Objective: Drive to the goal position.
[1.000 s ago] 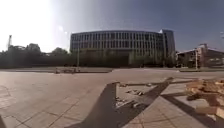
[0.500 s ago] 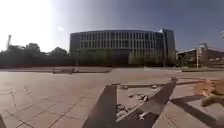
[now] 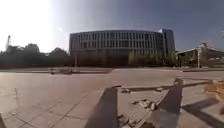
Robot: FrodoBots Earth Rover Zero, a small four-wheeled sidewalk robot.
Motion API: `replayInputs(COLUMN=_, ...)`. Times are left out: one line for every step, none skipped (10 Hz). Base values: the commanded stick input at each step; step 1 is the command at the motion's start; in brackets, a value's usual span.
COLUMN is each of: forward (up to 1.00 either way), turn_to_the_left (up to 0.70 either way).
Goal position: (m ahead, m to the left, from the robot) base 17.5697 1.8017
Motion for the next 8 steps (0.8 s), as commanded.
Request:
replayInputs(forward=0.70, turn_to_the_left=0.03)
replayInputs(forward=0.70, turn_to_the_left=0.03)
replayInputs(forward=0.70, turn_to_the_left=0.03)
replayInputs(forward=0.70, turn_to_the_left=0.03)
replayInputs(forward=0.70, turn_to_the_left=0.03)
replayInputs(forward=0.70, turn_to_the_left=0.03)
replayInputs(forward=0.70, turn_to_the_left=0.03)
replayInputs(forward=0.70, turn_to_the_left=0.03)
